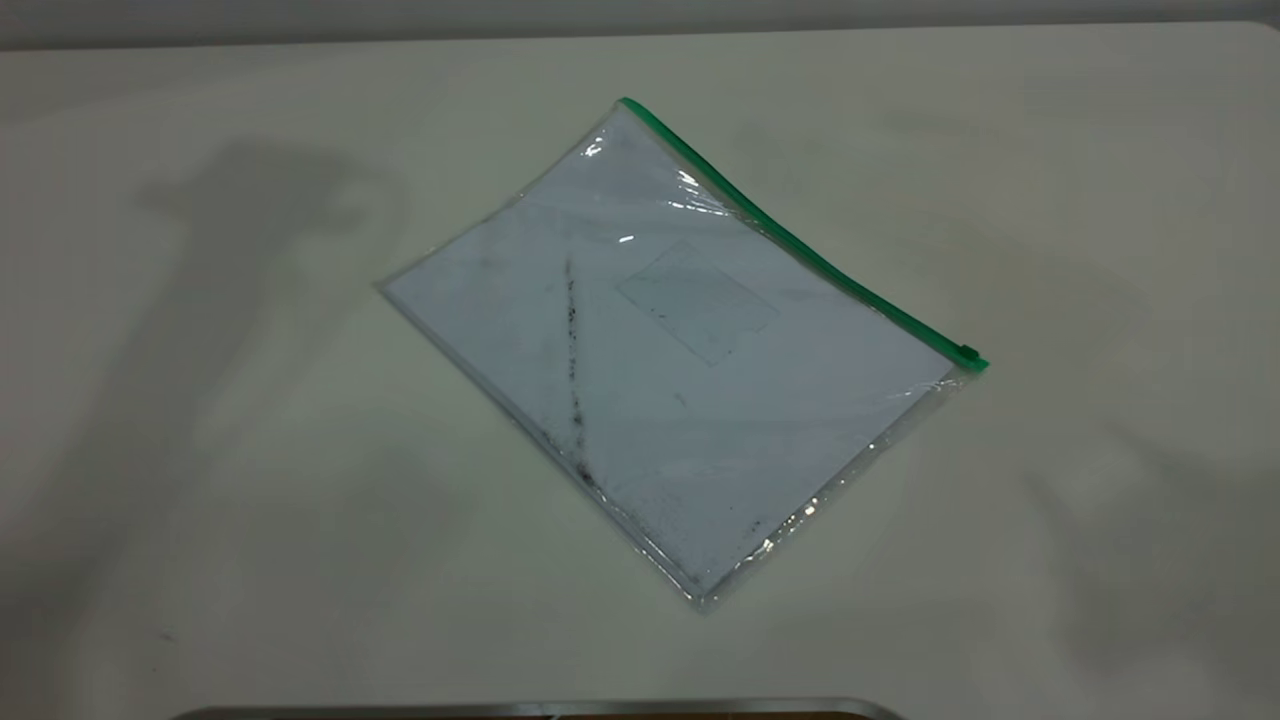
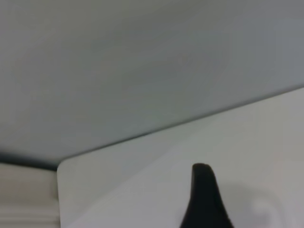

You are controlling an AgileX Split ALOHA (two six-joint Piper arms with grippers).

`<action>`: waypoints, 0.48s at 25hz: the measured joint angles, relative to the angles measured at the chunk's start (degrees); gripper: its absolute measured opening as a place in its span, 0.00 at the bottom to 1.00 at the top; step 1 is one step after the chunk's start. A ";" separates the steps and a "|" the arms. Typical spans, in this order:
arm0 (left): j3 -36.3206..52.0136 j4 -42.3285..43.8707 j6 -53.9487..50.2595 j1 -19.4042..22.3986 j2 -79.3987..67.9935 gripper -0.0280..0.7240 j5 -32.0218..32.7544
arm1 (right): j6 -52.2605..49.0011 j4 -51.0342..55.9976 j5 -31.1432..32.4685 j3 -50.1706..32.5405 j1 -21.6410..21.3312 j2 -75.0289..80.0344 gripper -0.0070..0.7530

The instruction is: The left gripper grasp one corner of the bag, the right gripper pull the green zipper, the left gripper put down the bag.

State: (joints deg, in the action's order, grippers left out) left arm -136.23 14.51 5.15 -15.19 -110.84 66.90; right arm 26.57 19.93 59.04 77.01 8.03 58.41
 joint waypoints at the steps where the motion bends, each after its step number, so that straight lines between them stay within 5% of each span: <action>1: 2.31 -0.08 -0.77 0.00 2.81 0.82 0.00 | 0.00 0.00 0.09 -1.66 0.00 -2.39 0.78; 12: 33.37 0.08 -10.62 0.00 31.27 0.82 0.00 | -3.29 -0.02 0.63 -22.81 0.00 -27.37 0.78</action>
State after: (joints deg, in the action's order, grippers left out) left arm -102.86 14.59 -5.47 -15.19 -79.58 66.90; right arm 23.28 19.91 59.67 54.20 8.03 31.05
